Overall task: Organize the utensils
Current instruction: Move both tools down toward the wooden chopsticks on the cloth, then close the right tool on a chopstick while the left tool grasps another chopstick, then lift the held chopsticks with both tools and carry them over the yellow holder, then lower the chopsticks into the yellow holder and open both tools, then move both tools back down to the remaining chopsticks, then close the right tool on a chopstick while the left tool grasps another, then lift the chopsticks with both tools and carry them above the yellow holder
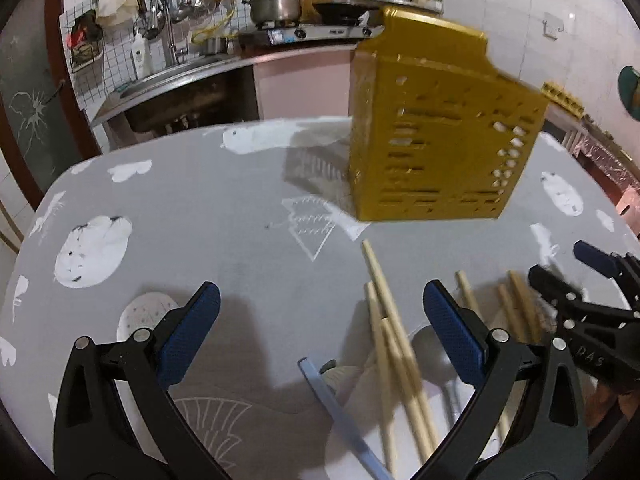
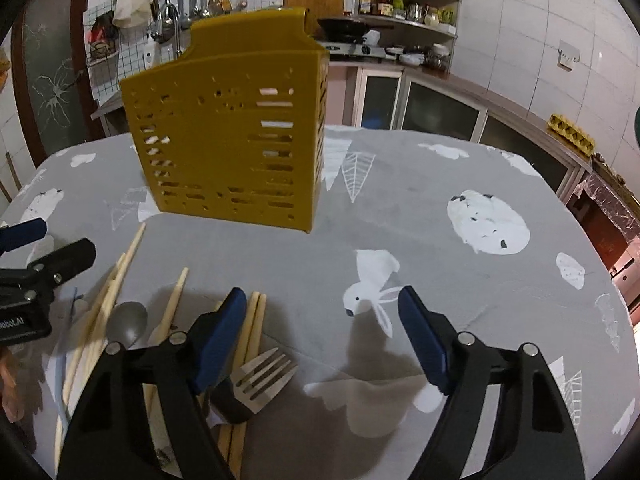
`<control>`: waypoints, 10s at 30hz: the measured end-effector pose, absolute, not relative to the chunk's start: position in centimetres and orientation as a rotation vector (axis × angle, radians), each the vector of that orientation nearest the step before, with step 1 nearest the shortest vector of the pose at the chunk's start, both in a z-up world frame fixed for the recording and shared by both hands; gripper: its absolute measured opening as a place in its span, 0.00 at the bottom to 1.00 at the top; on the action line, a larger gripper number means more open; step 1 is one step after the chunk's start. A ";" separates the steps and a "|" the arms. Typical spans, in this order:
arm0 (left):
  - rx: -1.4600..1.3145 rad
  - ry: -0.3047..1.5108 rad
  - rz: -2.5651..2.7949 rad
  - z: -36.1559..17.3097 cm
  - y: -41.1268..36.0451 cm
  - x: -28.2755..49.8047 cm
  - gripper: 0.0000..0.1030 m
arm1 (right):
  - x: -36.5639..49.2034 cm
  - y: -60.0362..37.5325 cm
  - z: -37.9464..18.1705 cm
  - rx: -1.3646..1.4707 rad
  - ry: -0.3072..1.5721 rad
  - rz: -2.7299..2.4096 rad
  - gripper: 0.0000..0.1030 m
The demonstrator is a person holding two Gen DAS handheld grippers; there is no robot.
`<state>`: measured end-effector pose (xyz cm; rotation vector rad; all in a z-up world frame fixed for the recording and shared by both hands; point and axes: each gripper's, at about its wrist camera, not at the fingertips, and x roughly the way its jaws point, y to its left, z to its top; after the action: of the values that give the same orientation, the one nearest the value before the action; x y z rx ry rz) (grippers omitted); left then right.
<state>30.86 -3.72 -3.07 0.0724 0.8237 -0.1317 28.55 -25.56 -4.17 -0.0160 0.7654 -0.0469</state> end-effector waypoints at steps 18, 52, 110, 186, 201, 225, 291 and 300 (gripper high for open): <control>0.072 0.902 -0.134 -5.5 -2.9 31.8 0.81 | 28.8 -26.5 -5.5 0.015 0.809 -0.070 0.68; 0.067 1.026 -0.178 -5.0 -4.5 33.7 0.42 | 30.4 -23.9 -5.4 -0.002 0.885 -0.027 0.22; -0.087 0.365 -0.168 9.5 -3.1 26.4 0.03 | 23.6 -26.7 9.6 0.119 0.210 -0.027 0.05; -0.064 0.352 0.002 14.6 0.0 27.7 0.95 | 26.8 -29.3 11.3 0.089 0.392 -0.103 0.62; -0.007 0.756 -0.060 1.5 -1.6 29.5 0.95 | 27.6 -27.1 -1.6 0.080 0.702 -0.083 0.62; -0.004 0.974 -0.062 -4.7 -5.1 34.6 0.80 | 29.7 -24.2 -5.5 0.034 0.881 -0.027 0.28; -0.033 0.403 -0.138 9.5 -3.1 25.9 0.06 | 23.2 -28.1 8.7 0.181 0.271 -0.004 0.05; -0.042 0.372 -0.136 10.5 -2.8 25.9 0.04 | 23.2 -28.1 9.9 0.161 0.248 -0.012 0.05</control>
<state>25.87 -2.77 10.46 -0.0424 0.3722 -0.1362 23.25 -28.06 9.88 0.1609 0.2481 -0.0125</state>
